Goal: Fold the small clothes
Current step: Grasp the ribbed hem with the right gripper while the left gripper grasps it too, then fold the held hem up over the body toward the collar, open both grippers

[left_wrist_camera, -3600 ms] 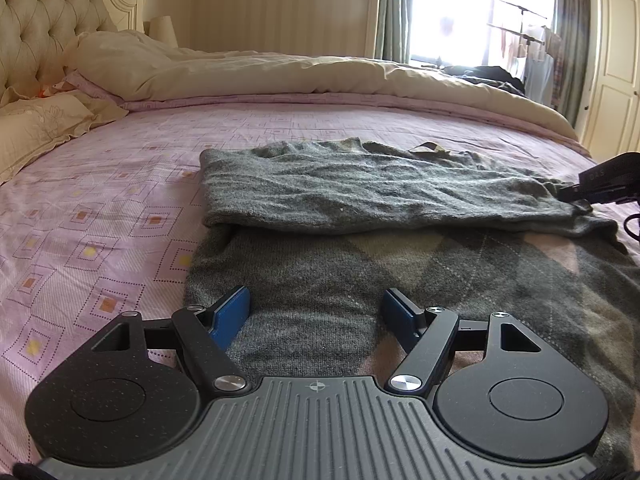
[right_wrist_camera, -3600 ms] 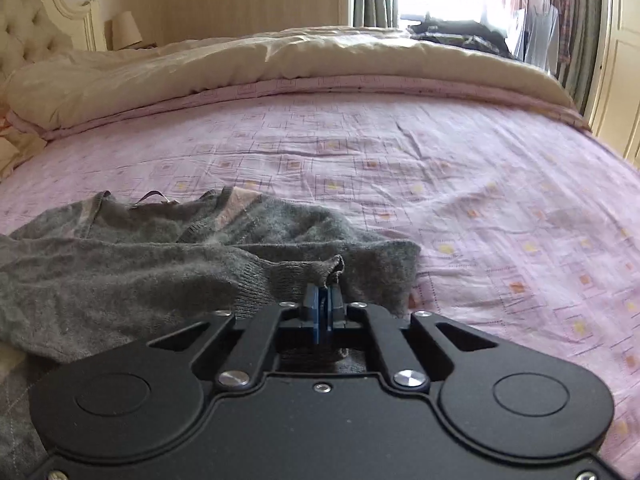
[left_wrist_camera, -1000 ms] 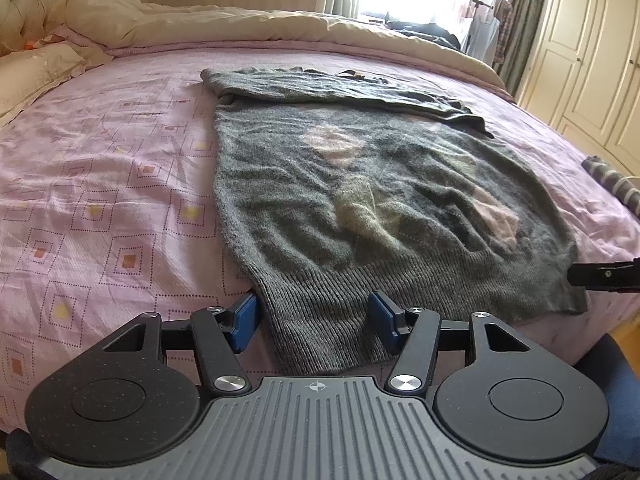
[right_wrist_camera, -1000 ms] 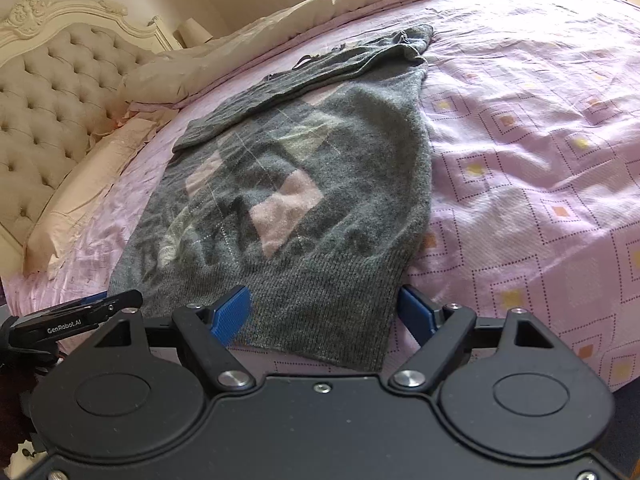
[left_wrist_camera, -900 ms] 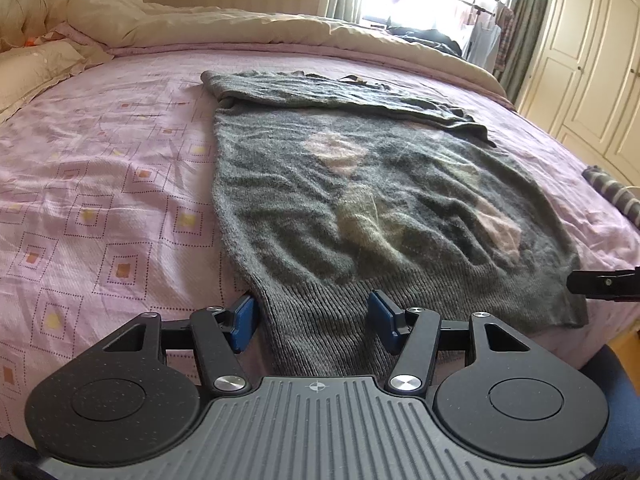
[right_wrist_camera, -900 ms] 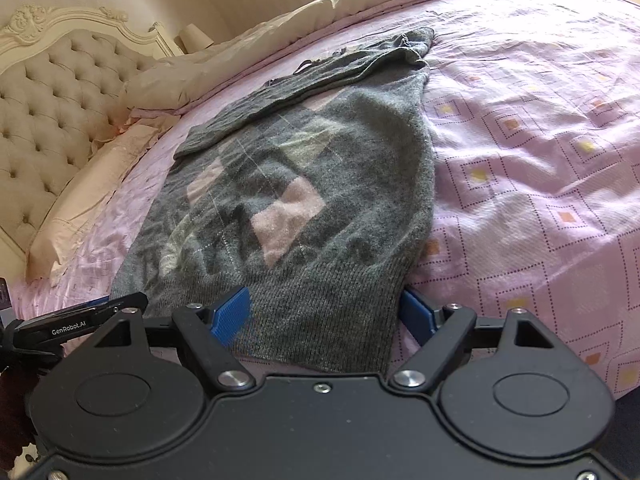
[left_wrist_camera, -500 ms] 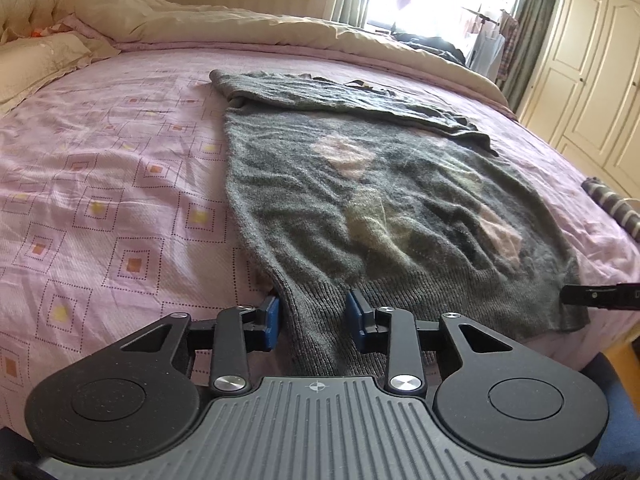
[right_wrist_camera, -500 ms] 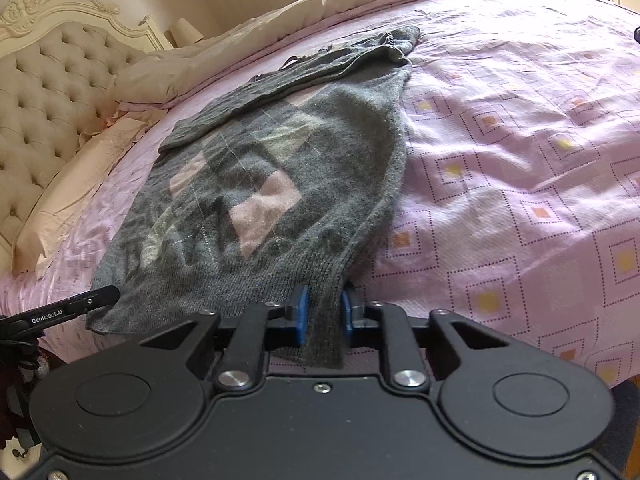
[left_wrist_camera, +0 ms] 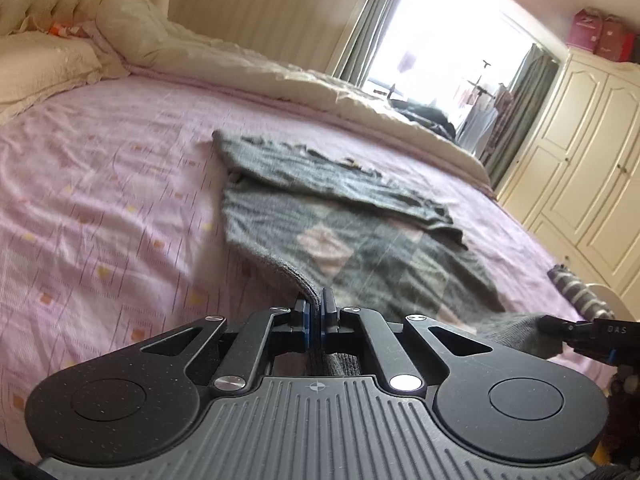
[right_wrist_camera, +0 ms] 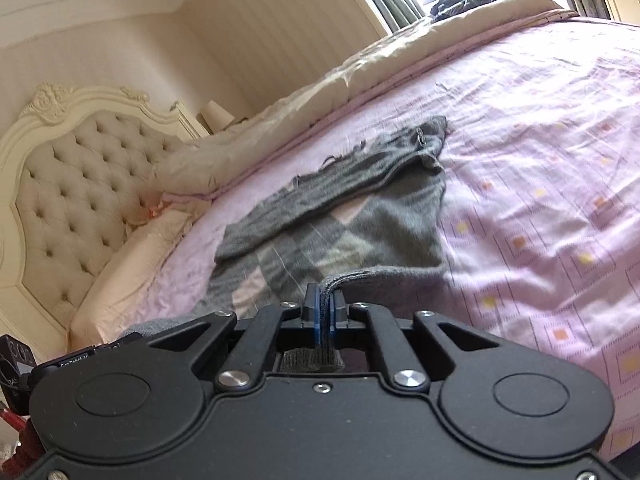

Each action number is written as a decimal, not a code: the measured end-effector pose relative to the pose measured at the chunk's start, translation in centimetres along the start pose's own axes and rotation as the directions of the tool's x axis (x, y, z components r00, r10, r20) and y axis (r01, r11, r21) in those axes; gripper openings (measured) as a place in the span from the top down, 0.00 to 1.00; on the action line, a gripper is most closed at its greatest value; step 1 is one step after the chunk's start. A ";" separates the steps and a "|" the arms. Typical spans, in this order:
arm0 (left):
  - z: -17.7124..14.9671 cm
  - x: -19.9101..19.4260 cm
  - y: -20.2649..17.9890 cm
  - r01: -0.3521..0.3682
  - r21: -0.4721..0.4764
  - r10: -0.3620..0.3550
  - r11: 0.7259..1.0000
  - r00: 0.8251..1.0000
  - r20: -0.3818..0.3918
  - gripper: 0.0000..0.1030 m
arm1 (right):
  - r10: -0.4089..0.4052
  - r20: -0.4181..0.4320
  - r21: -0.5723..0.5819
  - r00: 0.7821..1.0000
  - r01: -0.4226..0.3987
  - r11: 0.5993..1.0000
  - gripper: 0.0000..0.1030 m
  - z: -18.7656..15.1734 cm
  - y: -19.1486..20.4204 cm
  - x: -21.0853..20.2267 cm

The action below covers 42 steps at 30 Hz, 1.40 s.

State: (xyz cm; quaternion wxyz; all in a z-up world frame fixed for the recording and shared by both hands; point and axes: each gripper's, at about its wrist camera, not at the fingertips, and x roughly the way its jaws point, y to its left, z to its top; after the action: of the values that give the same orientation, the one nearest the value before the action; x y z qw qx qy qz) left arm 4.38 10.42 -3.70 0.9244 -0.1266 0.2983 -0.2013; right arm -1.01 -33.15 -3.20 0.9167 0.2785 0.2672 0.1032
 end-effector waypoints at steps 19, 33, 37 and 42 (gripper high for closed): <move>16.3 10.9 -1.0 0.063 0.018 -0.066 0.998 0.976 0.206 0.96 | 0.014 0.181 -0.035 0.983 -0.008 0.999 0.89 16.7 -1.4 14.0; 18.9 27.4 4.9 -0.092 -0.115 0.094 0.989 0.995 0.012 0.96 | -0.207 -0.005 -0.018 0.978 0.206 0.978 0.88 18.5 -6.7 29.1; 18.3 29.9 5.9 -0.125 -0.113 0.120 0.986 0.991 -0.051 0.89 | -0.267 -0.025 -0.005 0.963 0.267 0.964 0.68 18.2 -7.6 30.4; 18.8 28.3 7.1 -0.201 -0.139 0.204 0.970 0.979 0.009 0.62 | -0.280 0.039 -0.008 0.959 0.280 0.960 0.48 18.7 -7.3 28.4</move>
State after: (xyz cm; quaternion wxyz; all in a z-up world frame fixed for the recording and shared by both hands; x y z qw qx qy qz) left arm 38.80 6.14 -5.51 0.9325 -0.1613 0.3121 -0.0832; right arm 33.20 -38.13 -6.51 0.9289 0.2335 0.2858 -0.0308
